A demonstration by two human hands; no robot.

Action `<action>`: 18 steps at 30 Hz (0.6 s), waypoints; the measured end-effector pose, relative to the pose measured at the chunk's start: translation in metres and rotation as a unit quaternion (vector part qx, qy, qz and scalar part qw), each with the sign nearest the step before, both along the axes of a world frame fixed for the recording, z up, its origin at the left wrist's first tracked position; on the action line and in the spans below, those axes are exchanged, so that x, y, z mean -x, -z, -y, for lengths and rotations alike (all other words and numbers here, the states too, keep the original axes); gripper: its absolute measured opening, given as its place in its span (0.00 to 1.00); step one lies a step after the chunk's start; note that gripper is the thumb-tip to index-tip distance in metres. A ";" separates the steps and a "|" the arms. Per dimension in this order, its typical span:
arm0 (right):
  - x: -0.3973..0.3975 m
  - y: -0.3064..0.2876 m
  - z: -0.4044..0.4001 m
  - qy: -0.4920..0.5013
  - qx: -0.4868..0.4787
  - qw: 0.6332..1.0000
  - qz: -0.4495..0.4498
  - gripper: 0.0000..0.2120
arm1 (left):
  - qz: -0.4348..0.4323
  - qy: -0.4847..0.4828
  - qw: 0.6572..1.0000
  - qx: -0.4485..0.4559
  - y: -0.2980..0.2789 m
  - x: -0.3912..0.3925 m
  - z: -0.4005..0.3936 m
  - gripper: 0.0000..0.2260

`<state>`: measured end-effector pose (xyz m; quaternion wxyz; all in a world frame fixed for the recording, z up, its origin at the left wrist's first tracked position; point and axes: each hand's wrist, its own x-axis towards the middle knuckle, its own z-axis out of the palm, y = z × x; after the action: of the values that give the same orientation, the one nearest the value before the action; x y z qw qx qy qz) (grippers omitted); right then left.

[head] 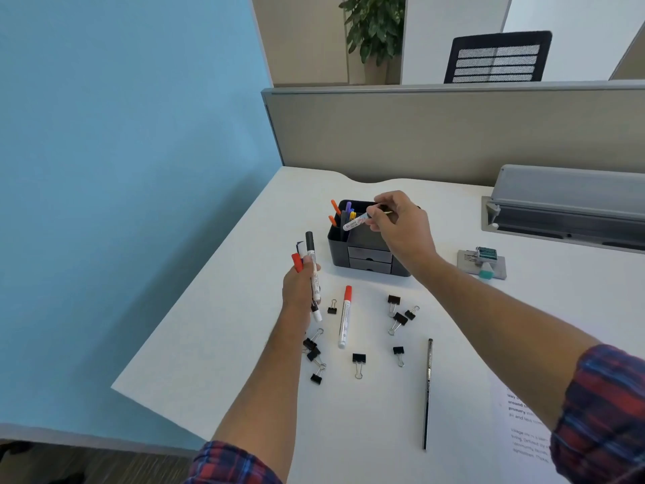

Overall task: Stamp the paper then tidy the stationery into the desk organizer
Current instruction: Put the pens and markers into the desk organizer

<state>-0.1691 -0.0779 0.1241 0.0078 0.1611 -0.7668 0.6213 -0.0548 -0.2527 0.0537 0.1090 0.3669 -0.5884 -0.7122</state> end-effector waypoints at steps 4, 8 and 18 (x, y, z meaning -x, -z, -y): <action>0.001 -0.004 0.011 -0.009 -0.057 0.998 -0.021 0.08 | -0.002 0.023 0.997 0.067 -0.010 0.009 0.009 0.13; -0.001 -0.005 0.020 -0.022 -0.130 0.990 -0.047 0.07 | -0.031 0.032 0.994 0.105 -0.019 0.015 0.015 0.13; 0.000 0.001 0.032 -0.024 -0.187 0.981 -0.040 0.11 | -0.058 0.040 0.985 0.157 -0.035 0.034 0.014 0.07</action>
<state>-0.1691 -0.1104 0.1235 -0.0069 0.2023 -0.8647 0.4598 -0.0893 -0.2671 0.0889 0.1703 0.2796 -0.7002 -0.6345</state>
